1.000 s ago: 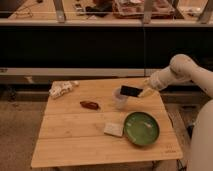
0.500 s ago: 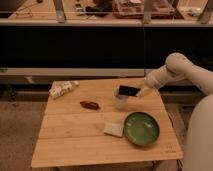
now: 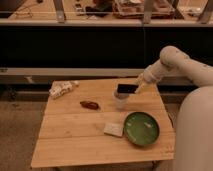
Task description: Place the eraser in the ceramic cup
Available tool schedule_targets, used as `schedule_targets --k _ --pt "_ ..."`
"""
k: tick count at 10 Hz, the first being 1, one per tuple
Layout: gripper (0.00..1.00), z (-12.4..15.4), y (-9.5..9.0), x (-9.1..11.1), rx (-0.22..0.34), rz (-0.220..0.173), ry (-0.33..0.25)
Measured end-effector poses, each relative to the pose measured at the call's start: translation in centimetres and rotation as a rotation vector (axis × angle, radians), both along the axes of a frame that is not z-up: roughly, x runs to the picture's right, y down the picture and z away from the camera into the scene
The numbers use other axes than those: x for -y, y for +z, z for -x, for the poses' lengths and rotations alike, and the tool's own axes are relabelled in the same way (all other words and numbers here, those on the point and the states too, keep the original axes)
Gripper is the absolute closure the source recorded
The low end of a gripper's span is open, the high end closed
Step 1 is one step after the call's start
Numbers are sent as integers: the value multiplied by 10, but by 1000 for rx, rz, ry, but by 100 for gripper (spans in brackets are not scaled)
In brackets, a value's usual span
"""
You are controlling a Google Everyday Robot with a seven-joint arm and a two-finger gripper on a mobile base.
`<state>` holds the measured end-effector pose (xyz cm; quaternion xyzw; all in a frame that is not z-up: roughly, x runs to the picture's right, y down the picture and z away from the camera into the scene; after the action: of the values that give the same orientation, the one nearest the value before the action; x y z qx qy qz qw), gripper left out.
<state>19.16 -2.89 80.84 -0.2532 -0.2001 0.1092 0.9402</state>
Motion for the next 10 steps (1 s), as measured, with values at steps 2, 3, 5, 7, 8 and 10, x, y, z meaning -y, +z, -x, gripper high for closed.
schedule_targets --k 2,3,5,7,8,10 --pt "100 0 -6 9 -18 0 -41" --pt "100 1 -9 12 -24 5 -67" --pt "100 1 -13 13 -33 14 -95" --pt "100 0 -15 10 -44 32 -120" --pt "100 1 -15 8 -46 39 -129" --pt "100 7 -11 8 -55 51 -156"
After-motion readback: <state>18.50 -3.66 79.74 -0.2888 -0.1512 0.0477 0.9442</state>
